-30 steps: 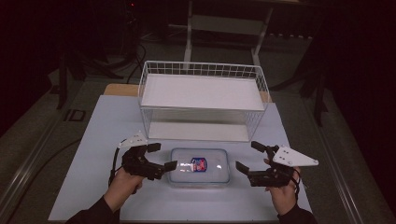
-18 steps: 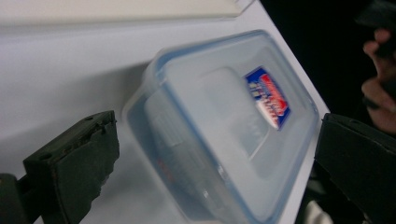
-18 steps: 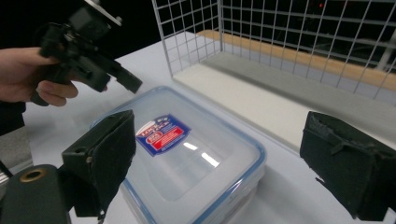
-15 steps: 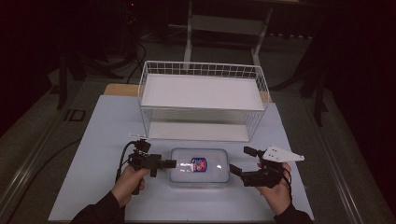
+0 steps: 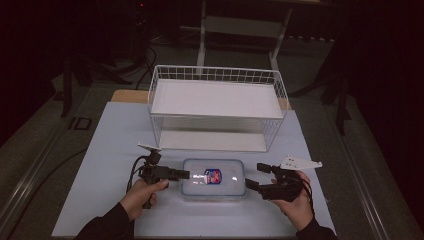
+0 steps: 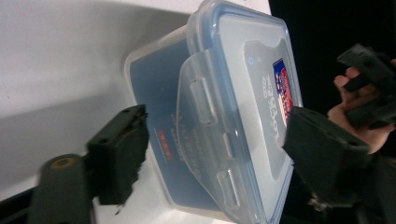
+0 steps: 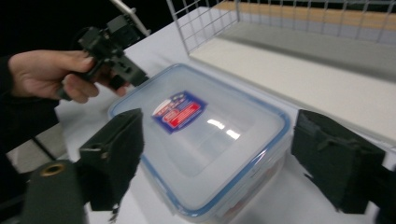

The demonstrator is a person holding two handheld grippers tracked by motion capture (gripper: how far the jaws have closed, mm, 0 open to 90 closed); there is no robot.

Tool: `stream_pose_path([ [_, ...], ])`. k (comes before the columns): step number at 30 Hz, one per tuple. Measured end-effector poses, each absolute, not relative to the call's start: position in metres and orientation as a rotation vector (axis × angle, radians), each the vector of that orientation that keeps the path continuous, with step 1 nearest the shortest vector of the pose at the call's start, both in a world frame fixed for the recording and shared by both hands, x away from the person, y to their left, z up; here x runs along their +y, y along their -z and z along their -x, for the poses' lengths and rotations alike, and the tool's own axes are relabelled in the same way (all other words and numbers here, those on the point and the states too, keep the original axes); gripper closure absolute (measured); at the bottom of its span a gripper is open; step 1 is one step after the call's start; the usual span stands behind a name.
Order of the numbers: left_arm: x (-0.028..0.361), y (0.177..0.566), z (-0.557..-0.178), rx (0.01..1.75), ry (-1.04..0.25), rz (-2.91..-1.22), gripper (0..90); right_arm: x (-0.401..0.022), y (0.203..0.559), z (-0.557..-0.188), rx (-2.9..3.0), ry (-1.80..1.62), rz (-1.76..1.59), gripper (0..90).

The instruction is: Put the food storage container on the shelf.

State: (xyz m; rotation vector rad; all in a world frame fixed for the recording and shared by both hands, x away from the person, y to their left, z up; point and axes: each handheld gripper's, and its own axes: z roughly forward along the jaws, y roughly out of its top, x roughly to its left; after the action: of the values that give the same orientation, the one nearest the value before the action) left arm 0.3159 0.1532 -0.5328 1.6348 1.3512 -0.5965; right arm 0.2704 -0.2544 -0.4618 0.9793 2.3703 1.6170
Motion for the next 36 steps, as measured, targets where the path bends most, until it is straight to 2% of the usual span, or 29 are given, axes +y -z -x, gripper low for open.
stream_pose_path([
  [1,0.154,0.535,-0.316,1.350,0.617,-1.625,24.2,-0.254,0.462,-0.270,2.370,-1.617,-0.979,17.6],
  [2,0.154,0.536,-0.317,1.354,0.628,-1.621,31.0,-0.255,0.463,-0.272,2.384,-1.630,-1.006,18.6],
  [3,0.154,0.537,-0.317,1.349,0.647,-1.616,31.0,-0.255,0.463,-0.272,2.384,-1.630,-1.006,18.6],
  [4,0.154,0.540,-0.317,1.340,0.681,-1.615,40.1,-0.256,0.464,-0.273,2.383,-1.627,-1.038,18.6],
  [6,0.154,0.540,-0.317,1.340,0.681,-1.615,40.5,-0.256,0.465,-0.274,2.393,-1.615,-1.060,18.6],
  [7,0.157,0.540,-0.317,1.314,0.685,-1.616,50.0,-0.259,0.466,-0.278,2.400,-1.610,-1.114,20.6],
  [15,0.156,0.533,-0.311,1.267,0.647,-1.661,51.4,-0.264,0.489,-0.298,2.478,-1.626,-1.466,20.8],
  [21,0.155,0.528,-0.306,1.231,0.621,-1.690,53.8,-0.262,0.504,-0.307,2.500,-1.639,-1.593,21.8],
  [29,0.154,0.525,-0.301,1.206,0.605,-1.700,55.4,-0.258,0.516,-0.312,2.569,-1.637,-1.672,35.0],
  [33,0.154,0.525,-0.300,1.203,0.597,-1.703,55.4,-0.259,0.515,-0.311,2.596,-1.670,-1.691,47.2],
  [36,0.154,0.525,-0.299,1.207,0.593,-1.700,55.5,-0.260,0.514,-0.311,2.605,-1.660,-1.694,48.8],
])
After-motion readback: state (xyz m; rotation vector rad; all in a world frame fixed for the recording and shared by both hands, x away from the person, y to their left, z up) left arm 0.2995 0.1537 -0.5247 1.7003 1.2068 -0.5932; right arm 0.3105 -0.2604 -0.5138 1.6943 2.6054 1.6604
